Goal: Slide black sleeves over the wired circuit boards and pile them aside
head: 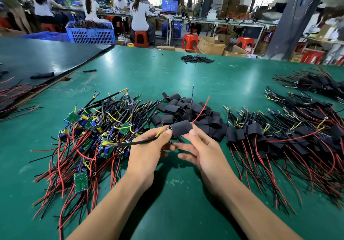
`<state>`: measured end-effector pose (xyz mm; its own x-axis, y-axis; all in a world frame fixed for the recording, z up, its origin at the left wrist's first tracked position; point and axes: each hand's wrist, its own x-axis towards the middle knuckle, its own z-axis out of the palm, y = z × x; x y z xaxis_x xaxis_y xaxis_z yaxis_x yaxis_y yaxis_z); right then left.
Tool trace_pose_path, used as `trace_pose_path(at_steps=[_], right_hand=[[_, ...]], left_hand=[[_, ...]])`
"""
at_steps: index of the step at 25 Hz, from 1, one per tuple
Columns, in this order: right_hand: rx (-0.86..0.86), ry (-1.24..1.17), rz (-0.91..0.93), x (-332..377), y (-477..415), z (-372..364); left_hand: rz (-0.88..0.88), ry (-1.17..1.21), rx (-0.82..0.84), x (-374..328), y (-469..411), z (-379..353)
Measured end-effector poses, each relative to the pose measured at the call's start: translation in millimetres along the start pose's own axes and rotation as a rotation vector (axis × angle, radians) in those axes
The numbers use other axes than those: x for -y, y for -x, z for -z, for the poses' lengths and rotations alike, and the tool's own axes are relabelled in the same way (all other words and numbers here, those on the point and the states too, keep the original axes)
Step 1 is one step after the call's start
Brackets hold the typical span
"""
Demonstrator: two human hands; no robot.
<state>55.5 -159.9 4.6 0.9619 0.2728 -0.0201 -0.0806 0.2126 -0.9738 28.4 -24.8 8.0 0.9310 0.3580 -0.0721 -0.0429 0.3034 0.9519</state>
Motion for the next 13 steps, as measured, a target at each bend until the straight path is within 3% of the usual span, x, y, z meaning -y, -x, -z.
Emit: trace_pose_path(at_steps=[6, 13], right_hand=[[0.137, 0.021, -0.002, -1.5, 3.4, -7.3], [0.103, 0.06, -0.017, 0.0, 0.7, 0.9]], left_hand=[[0.008, 0.03, -0.013, -2.3, -3.0, 2.8], [0.047, 0.009, 0.145, -11.7, -2.5, 8.9]])
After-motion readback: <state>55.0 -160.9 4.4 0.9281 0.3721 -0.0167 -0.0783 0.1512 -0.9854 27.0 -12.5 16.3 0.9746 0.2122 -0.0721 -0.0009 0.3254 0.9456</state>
